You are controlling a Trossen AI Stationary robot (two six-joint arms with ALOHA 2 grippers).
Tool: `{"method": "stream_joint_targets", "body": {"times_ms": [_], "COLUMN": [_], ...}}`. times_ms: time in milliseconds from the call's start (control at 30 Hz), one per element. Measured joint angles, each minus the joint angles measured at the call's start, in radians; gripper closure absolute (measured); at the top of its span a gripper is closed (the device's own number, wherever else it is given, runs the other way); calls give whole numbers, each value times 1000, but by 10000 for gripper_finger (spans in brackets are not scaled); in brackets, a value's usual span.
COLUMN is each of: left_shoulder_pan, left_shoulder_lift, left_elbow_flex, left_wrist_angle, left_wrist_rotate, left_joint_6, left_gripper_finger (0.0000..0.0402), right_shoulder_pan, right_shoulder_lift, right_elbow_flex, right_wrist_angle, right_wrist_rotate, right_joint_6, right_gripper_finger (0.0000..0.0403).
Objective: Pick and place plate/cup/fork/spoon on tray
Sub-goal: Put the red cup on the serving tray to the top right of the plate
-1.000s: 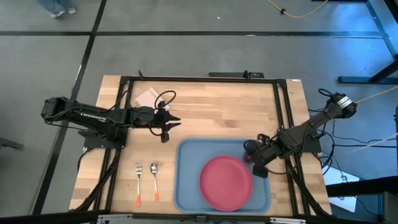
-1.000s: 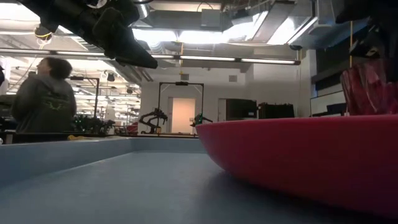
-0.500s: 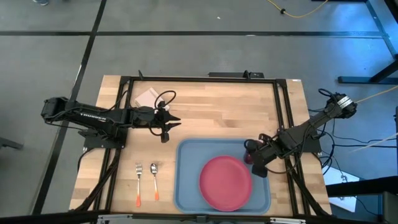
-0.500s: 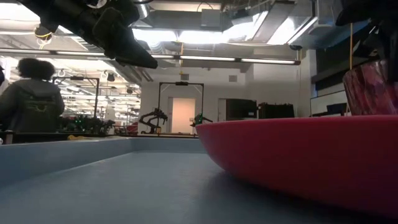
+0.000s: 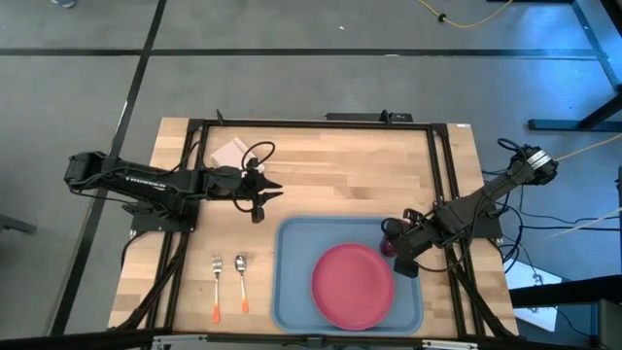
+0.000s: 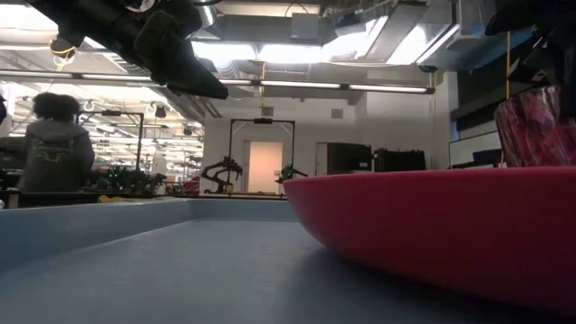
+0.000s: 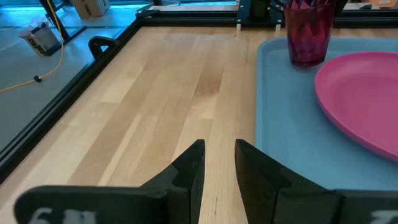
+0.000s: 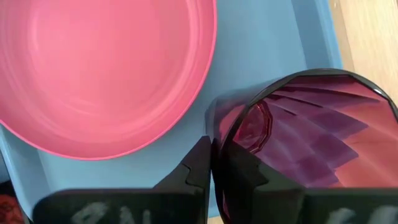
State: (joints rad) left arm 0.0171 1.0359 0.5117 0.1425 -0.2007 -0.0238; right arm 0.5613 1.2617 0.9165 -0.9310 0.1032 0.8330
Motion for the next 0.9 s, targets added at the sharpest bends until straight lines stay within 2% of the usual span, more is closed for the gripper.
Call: {"method": "stream_joint_targets", "body": {"times_ms": [433, 700, 900], "left_shoulder_pan": [0, 0, 0], "left_shoulder_lift": [0, 0, 0], "left_elbow_flex": [0, 0, 0], "left_wrist_angle": [0, 0, 0], "left_wrist_rotate": [0, 0, 0], "left_joint_6": [0, 1, 1], "left_gripper_finger": [320, 320, 320], "right_shoulder_pan": [0, 0, 0], "right_shoulder_lift": [0, 0, 0], "right_elbow_flex": [0, 0, 0], "right_wrist_angle": [0, -10, -9], "right_wrist_rotate": [0, 0, 1], "right_joint_6": [-8, -108, -110], "right_gripper_finger": [368, 368, 368]}}
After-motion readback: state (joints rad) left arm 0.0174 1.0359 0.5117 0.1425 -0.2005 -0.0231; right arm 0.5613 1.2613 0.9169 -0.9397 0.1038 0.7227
